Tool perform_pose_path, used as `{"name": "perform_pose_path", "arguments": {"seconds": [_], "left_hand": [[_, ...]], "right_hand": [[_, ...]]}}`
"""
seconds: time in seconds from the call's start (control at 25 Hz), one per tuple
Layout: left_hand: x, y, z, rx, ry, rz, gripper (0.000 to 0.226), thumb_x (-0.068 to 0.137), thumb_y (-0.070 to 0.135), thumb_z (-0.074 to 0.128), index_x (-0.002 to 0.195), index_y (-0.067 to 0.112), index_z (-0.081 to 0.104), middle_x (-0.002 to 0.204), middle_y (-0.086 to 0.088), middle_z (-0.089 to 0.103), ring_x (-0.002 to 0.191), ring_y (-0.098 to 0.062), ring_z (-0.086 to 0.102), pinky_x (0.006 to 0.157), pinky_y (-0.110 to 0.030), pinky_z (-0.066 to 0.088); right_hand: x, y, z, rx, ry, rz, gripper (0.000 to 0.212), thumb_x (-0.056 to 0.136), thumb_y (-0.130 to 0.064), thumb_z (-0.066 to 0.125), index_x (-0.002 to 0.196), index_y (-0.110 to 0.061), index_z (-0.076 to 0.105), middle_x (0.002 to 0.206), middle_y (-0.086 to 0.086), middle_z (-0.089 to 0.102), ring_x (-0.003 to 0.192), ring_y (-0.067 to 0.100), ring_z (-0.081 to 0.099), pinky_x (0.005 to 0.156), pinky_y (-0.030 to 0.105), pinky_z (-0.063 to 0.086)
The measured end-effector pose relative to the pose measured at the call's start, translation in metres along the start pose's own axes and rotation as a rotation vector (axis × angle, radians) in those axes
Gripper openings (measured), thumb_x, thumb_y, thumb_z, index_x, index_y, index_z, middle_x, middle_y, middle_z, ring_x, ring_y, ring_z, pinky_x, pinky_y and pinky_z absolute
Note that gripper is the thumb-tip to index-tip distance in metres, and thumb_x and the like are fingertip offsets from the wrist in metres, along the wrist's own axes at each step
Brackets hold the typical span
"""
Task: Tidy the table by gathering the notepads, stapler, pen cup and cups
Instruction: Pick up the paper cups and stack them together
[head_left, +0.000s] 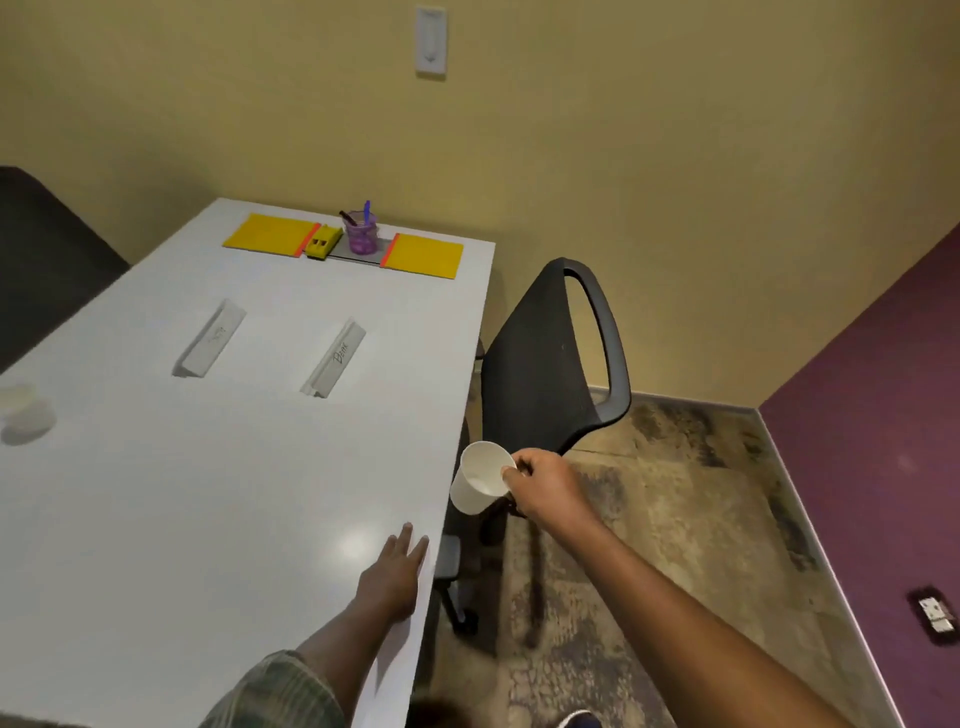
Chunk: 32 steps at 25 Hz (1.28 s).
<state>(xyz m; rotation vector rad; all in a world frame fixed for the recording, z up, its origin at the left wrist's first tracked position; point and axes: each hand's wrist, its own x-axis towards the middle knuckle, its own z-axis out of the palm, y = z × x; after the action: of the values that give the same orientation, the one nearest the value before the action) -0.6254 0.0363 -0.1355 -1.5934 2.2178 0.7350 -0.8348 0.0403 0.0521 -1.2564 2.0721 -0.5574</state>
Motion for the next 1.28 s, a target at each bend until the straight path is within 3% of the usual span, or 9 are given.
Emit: {"name": "perform_pose_path", "arguments": {"seconds": [0.28,0.48,0.6,0.76,0.84,1.0,1.12,1.28], "left_hand": [[0.019,0.016,-0.006,-0.053,0.033,-0.217,0.08,0.099,0.006,0.046,0.16,0.034,0.002,0.168,0.008,-0.014,0.156,-0.028,0.0,0.11,-0.049,0.041],[0.04,0.008,-0.015,-0.07,-0.06,-0.327,0.124,0.079,0.012,0.082,0.158,0.037,-0.011,0.163,0.01,-0.031,0.153,-0.04,-0.014,0.112,-0.064,0.029],[0.067,-0.01,-0.041,-0.107,-0.072,-0.325,0.132,0.073,0.023,0.089,0.157,0.039,-0.012,0.162,0.011,-0.032,0.151,-0.044,-0.019,0.113,-0.071,0.022],[0.101,-0.036,-0.077,-0.165,-0.083,-0.356,0.119,0.08,0.028,0.081,0.157,0.04,-0.009,0.164,0.017,-0.025,0.153,-0.041,-0.013,0.109,-0.065,0.034],[0.113,-0.041,-0.088,-0.166,-0.081,-0.391,0.123,0.078,0.031,0.083,0.157,0.041,-0.011,0.163,0.018,-0.027,0.153,-0.042,-0.013,0.107,-0.063,0.037],[0.129,-0.045,-0.098,-0.156,-0.113,-0.432,0.139,0.069,0.034,0.089,0.153,0.045,-0.02,0.158,0.016,-0.038,0.15,-0.048,-0.019,0.106,-0.069,0.033],[0.133,-0.047,-0.096,-0.168,-0.118,-0.431,0.14,0.068,0.033,0.09,0.152,0.047,-0.022,0.156,0.015,-0.042,0.149,-0.048,-0.021,0.106,-0.073,0.029],[0.135,-0.045,-0.097,-0.198,-0.145,-0.457,0.141,0.069,0.029,0.09,0.151,0.047,-0.023,0.152,0.017,-0.047,0.148,-0.048,-0.024,0.108,-0.076,0.025]], "right_hand": [[0.102,-0.033,-0.023,-0.031,-0.1,-0.174,0.008,0.088,-0.033,0.057,0.085,-0.029,0.063,0.082,-0.003,0.07,0.073,0.018,0.069,0.062,0.034,0.06],[0.161,-0.055,-0.008,-0.046,-0.174,-0.163,0.012,0.084,-0.034,0.054,0.083,-0.024,0.06,0.084,0.0,0.07,0.077,0.022,0.068,0.065,0.036,0.057],[0.201,-0.066,0.008,-0.062,-0.176,-0.132,0.013,0.084,-0.034,0.053,0.082,-0.023,0.06,0.082,0.0,0.07,0.078,0.023,0.069,0.07,0.04,0.058],[0.252,-0.075,0.025,-0.114,-0.185,-0.078,0.013,0.086,-0.026,0.052,0.088,-0.024,0.065,0.076,-0.002,0.072,0.071,0.02,0.069,0.066,0.037,0.061],[0.275,-0.076,0.032,-0.175,-0.188,-0.059,0.015,0.084,-0.024,0.052,0.087,-0.023,0.066,0.077,-0.001,0.072,0.073,0.021,0.069,0.068,0.038,0.062],[0.331,-0.083,0.045,-0.282,-0.198,-0.093,0.017,0.082,-0.023,0.051,0.085,-0.02,0.068,0.083,0.002,0.072,0.078,0.023,0.069,0.072,0.038,0.06],[0.379,-0.093,0.056,-0.32,-0.212,-0.144,0.017,0.084,-0.022,0.052,0.086,-0.016,0.067,0.083,0.005,0.072,0.078,0.025,0.068,0.069,0.037,0.057],[0.441,-0.104,0.072,-0.326,-0.279,-0.205,0.019,0.085,-0.021,0.051,0.094,-0.013,0.066,0.088,0.007,0.073,0.084,0.028,0.069,0.076,0.042,0.059]]}}
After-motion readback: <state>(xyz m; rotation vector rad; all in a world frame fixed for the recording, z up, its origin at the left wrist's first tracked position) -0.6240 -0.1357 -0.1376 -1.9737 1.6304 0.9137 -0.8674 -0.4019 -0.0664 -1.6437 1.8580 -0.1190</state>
